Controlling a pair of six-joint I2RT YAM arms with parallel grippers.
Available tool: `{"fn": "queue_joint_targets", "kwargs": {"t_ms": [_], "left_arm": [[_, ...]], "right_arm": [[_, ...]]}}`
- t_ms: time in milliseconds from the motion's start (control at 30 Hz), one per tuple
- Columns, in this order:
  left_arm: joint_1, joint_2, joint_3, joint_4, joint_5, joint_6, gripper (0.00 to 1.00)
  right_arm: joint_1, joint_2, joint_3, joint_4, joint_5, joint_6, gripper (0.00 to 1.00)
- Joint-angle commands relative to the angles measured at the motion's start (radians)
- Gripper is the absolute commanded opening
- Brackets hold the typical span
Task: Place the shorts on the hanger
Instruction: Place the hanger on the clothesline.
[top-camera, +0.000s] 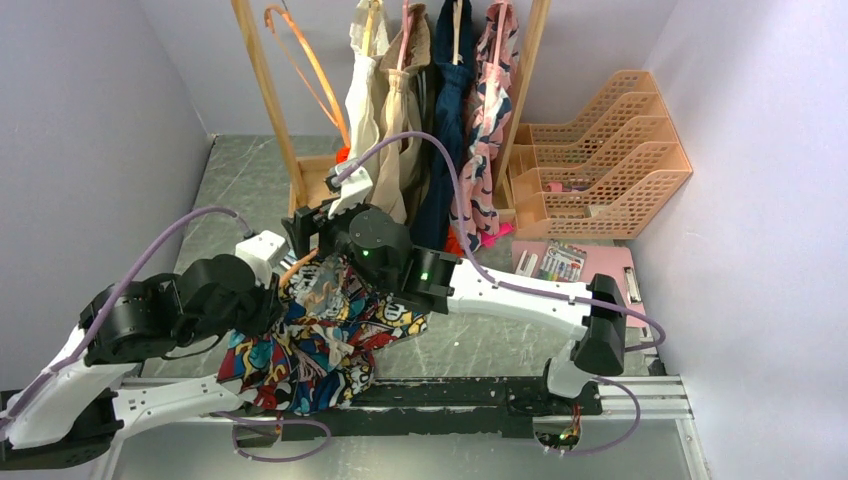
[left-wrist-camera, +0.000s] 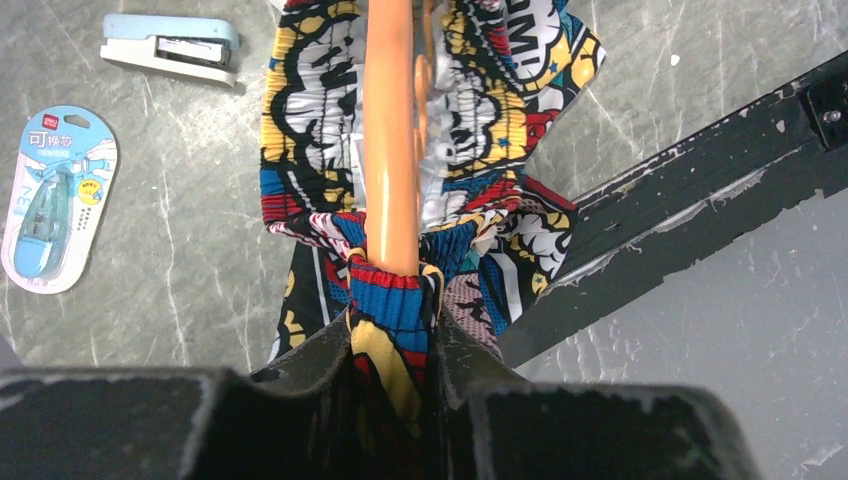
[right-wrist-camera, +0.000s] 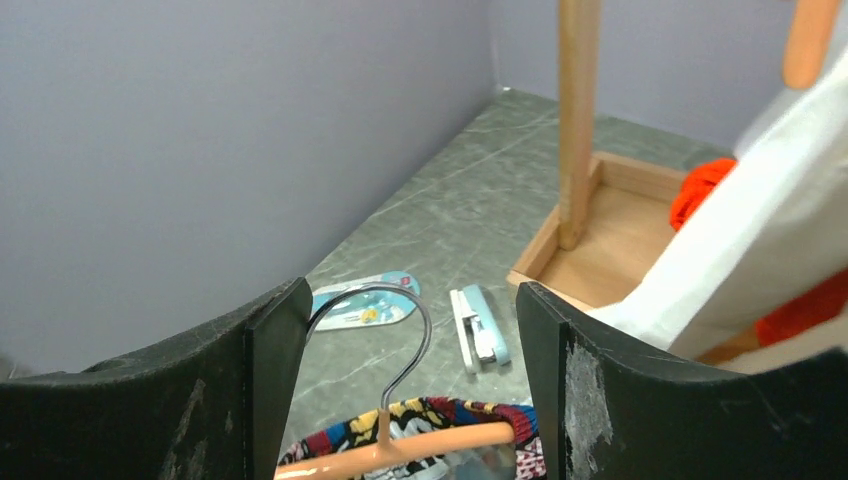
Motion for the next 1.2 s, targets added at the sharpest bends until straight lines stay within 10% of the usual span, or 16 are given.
{"fn": "queue_joint_targets", "kwargs": {"t_ms": [0, 300, 933, 1167], "left_arm": [[-0.001, -0.012, 0.006, 0.057, -0.001, 0.006, 0.07], [-0.001, -0.035, -0.029, 0.073, 0.004, 0.014, 0.07], [-0.001, -0.059, -0.008, 0.091, -0.04, 0.014, 0.07], [-0.001, -0.051, 0.045, 0.082, -0.021, 0.017, 0.07]], "right_arm": [[-0.013, 0.035, 0.013, -0.031, 0.347, 0.014, 0.78], [-0.012, -0.136, -0.204, 0.163, 0.222, 0.014, 0.79], [-0.143, 0.003, -0.04, -0.102, 0.194, 0.163, 0.77], [-0.185, 0.03, -0.031, -0.124, 0.151, 0.173, 0.4]]}}
